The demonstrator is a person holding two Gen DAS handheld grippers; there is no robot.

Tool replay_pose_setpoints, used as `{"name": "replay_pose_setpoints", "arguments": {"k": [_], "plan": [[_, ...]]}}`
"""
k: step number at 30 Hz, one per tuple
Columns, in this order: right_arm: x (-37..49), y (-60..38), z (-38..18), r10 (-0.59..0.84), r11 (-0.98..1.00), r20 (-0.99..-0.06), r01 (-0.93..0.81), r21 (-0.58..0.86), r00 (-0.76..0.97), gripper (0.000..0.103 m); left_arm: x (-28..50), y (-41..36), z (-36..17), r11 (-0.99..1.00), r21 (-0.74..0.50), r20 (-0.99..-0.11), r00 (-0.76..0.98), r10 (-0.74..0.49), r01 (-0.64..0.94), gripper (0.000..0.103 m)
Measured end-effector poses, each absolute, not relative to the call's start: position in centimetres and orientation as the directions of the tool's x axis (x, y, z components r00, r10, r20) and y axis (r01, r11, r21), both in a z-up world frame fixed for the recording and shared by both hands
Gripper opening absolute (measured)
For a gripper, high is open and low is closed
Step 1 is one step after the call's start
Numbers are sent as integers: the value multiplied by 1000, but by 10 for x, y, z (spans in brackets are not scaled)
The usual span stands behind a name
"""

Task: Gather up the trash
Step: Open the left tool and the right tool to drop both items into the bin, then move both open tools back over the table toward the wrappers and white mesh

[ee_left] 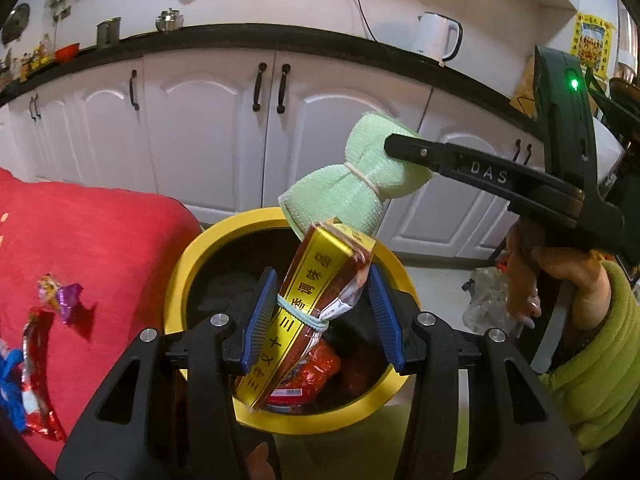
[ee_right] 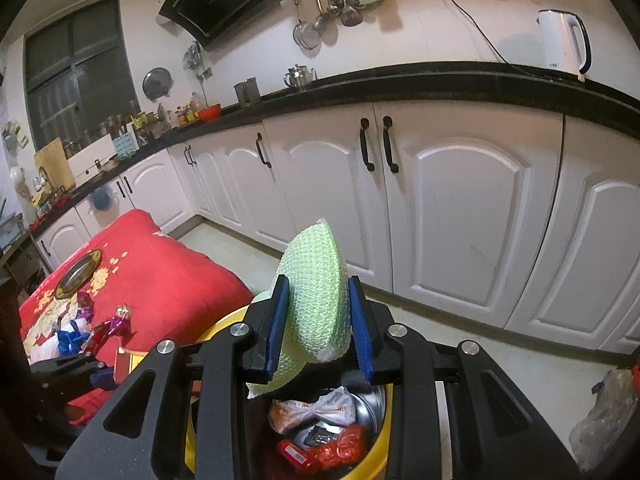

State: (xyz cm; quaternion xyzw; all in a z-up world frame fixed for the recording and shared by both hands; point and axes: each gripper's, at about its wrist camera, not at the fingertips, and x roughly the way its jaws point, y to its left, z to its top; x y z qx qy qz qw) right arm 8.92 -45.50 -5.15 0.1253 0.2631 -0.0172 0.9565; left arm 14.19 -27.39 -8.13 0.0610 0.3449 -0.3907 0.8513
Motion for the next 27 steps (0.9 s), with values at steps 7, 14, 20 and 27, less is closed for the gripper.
{"name": "replay_pose_setpoints", "arguments": {"k": [7,14,20,27], "plan": [[93,-461,-57,55,959,-516,98,265,855,30,147,-284,-92,687,-167,-655,441,-614,707,39],[96,-462,-62,84,950,-526,91,298,846,31,151,-283,-97,696,-170,-667,439,-602,697,39],[93,-463,-60,85,944,-516,97,316,852,44,150,-278,-97,712,-179,-669,447,-594,679,52],[92,-460,-55,81,947,-498,90,309,863,50,150,-263,-89,757,-181,-653,498,-570,628,82]]}}
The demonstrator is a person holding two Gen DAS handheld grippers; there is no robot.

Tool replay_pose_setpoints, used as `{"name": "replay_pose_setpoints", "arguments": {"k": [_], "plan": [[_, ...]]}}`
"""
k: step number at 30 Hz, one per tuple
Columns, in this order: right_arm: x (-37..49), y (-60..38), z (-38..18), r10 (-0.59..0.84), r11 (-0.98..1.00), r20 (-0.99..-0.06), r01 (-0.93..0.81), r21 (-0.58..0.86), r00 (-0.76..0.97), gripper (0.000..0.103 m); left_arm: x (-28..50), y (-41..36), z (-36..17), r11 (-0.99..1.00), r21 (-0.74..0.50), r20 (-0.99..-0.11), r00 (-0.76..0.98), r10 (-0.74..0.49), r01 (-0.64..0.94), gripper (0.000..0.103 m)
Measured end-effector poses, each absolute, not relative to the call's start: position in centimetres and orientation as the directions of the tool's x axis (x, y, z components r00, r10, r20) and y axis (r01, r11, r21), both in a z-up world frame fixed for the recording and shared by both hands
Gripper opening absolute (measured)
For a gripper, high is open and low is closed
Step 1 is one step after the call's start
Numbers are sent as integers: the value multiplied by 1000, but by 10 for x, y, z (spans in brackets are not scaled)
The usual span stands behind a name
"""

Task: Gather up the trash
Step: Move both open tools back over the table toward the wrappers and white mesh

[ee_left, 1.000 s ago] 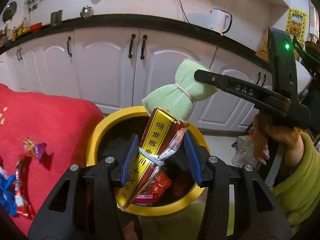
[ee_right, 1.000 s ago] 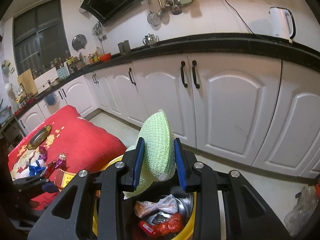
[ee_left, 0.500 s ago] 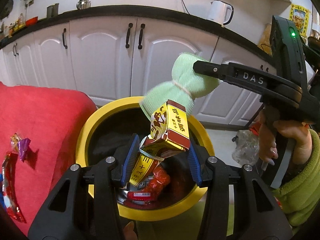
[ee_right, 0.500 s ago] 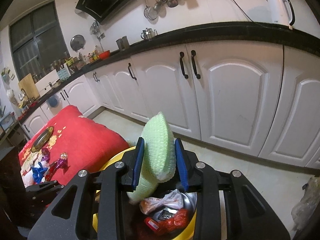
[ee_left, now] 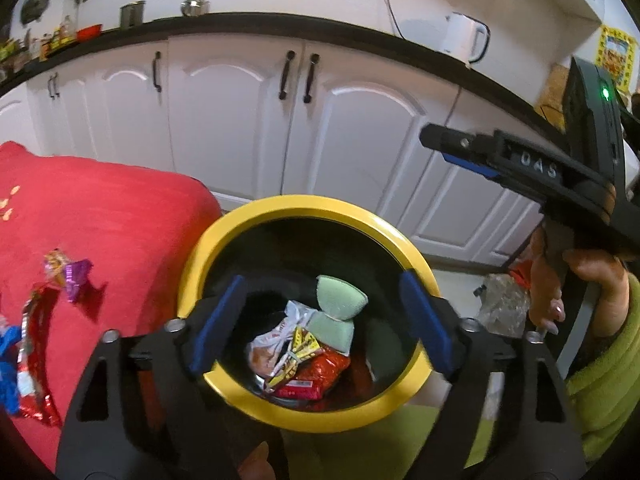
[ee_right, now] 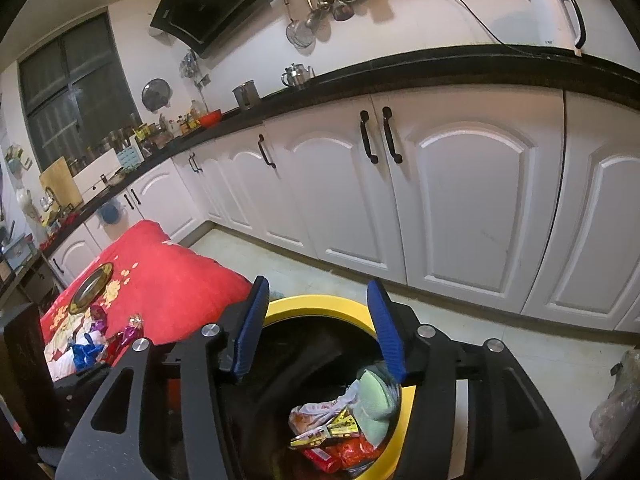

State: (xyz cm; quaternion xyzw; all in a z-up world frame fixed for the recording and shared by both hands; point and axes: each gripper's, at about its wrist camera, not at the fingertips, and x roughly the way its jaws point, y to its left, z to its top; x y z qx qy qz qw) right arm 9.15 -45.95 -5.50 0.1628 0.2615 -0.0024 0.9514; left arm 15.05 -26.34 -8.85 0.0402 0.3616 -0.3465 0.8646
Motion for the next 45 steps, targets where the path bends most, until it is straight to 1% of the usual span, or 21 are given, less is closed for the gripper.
{"name": "replay_pose_setpoints", "arguments": {"k": [4,13,21,32,45], "plan": [[90,-451,-51,86,952,-489,73,297,868,53,149,-252,-80,787,-172,-635,544,-549,593,92],[87,-439,-39,103,957,-463,39,286,880,59,146,-226,-58,839,-140,-588,638,-498,526,92],[84,-424,-28,127,962,-445,0,273,886,61,140,-209,-42,856,-137,-547,682,-485,499,92],[81,-398,-13,161,966,-429,-53,253,889,65,134,-174,-24,897,-127,-502,752,-427,424,92],[81,-350,-6,236,963,-439,-150,223,867,67,126,-126,-11,935,-121,-470,811,-349,332,92]]}}
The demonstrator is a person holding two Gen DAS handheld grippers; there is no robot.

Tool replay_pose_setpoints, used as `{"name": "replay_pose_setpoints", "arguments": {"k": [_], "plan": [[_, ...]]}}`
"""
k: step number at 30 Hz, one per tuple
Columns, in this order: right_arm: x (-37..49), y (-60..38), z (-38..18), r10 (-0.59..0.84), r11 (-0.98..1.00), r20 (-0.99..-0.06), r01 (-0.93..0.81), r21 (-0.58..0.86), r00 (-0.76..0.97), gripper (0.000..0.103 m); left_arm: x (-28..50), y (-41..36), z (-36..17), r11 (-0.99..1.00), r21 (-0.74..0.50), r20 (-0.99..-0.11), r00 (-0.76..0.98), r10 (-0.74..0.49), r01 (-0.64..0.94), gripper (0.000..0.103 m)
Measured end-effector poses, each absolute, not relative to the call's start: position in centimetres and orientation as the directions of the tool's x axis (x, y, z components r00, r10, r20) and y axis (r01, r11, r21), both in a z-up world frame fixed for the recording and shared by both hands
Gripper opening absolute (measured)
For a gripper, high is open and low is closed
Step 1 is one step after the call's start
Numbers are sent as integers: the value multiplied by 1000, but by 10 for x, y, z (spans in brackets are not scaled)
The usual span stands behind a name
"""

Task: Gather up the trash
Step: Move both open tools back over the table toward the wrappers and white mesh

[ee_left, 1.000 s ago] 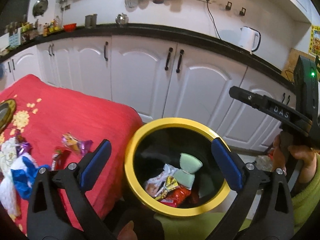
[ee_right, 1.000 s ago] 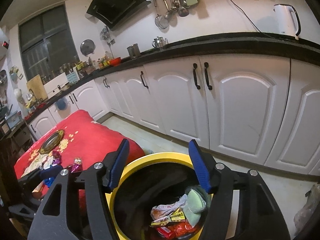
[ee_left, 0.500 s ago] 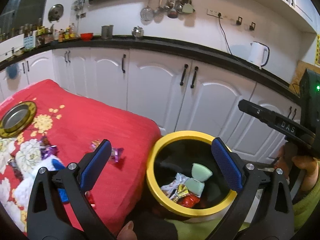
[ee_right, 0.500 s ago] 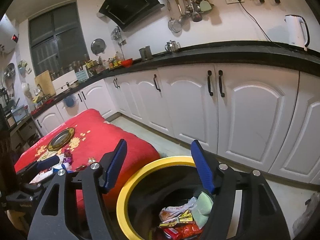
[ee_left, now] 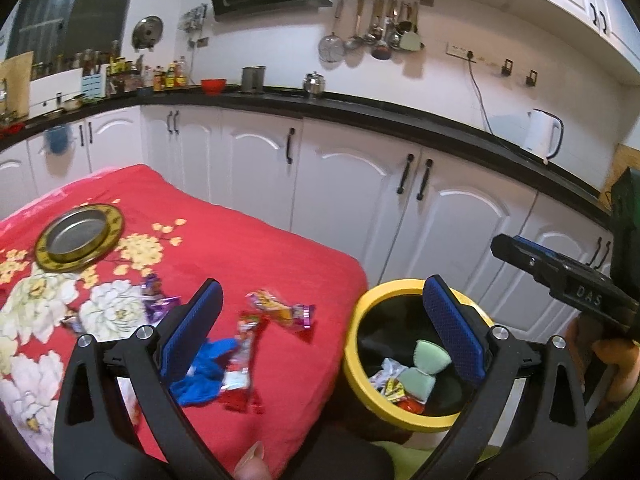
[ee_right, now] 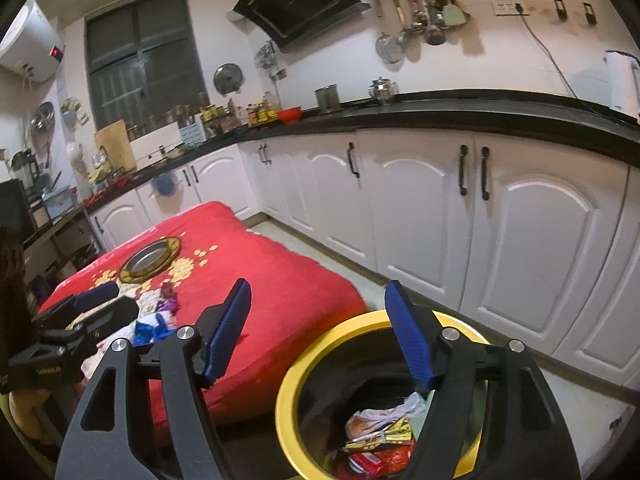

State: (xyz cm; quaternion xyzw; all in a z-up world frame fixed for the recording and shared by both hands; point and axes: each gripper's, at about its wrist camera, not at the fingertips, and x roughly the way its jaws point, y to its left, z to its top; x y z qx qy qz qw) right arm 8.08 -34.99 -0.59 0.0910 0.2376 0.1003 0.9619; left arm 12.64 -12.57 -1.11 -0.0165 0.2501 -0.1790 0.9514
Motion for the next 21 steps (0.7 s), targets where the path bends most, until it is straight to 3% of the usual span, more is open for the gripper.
{"name": "replay_pose_setpoints", "arguments": {"k": [21], "plan": [[85,-266,-8,370,929,-488,-318,190,790,67,124,-45,4,975,-114,-445,868,-221,190,92]]}}
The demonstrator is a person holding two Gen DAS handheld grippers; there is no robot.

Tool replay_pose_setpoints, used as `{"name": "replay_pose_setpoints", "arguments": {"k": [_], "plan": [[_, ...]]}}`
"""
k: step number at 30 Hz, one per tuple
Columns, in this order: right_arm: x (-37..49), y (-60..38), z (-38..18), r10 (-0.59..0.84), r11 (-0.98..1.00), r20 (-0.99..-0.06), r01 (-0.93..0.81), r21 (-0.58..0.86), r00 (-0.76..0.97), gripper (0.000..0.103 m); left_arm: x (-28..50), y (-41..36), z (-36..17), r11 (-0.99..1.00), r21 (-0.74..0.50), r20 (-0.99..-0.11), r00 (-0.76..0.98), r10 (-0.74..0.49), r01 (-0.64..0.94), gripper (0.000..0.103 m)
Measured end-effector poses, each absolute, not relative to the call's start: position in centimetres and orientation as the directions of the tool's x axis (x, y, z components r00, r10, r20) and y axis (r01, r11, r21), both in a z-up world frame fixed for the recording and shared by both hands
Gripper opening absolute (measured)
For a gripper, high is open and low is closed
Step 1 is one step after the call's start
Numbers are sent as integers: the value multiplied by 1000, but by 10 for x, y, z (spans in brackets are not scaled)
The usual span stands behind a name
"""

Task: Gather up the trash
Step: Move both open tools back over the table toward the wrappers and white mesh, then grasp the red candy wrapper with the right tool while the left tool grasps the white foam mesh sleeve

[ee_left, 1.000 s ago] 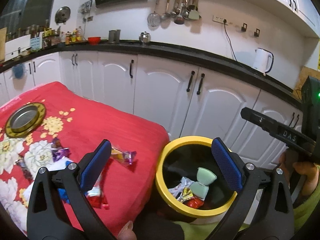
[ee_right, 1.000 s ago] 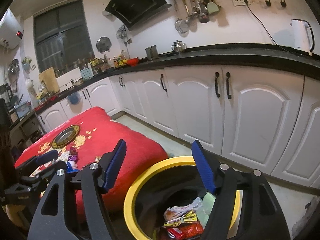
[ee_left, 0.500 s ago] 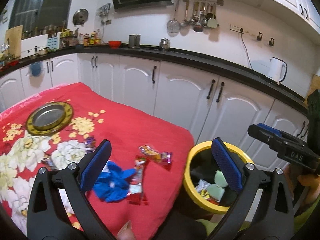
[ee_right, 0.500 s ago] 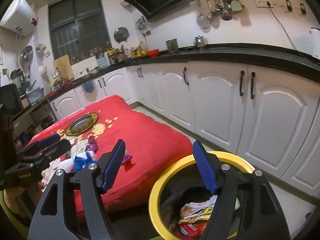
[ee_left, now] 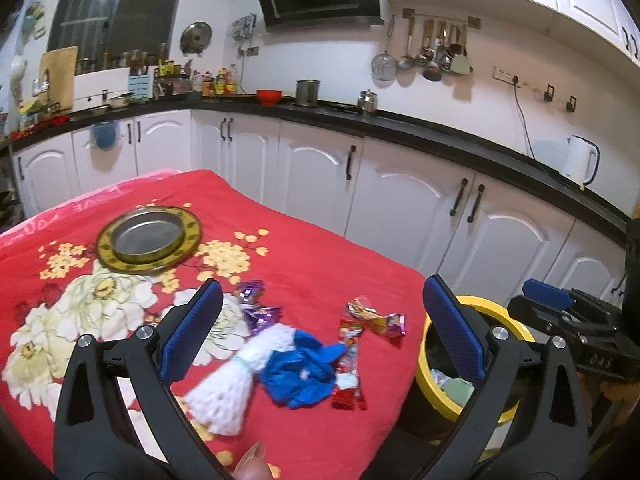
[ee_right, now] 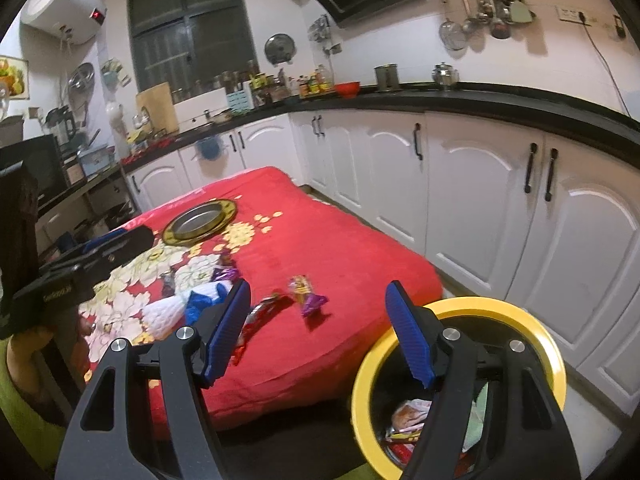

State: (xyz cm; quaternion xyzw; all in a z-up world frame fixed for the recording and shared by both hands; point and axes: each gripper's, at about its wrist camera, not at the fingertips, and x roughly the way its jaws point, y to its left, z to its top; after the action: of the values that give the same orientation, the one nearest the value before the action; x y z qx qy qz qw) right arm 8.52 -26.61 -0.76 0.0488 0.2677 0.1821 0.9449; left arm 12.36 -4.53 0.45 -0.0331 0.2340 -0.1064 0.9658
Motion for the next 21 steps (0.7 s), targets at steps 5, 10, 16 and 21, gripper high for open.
{"name": "replay_pose_setpoints", "arguments": {"k": [5,10,16,21], "plan": [[87,-246,-8,403,914,-500,-366,176,767,67,123,-26,7,981,-114,-440,877,-190,155,92],[91,-218,-9,439,892,-517,-425,154,735,67,124,-3,5,987,-120,-449,880,-153,110,92],[97,-191,-18,466,868,-552,-478,135,691,67,125,16,0,990,-106,-482,867,-130,89,92],[107,-175,-29,469,859,-585,-497,127,661,67,125,29,-13,992,-85,-536,835,-127,97,92]]}}
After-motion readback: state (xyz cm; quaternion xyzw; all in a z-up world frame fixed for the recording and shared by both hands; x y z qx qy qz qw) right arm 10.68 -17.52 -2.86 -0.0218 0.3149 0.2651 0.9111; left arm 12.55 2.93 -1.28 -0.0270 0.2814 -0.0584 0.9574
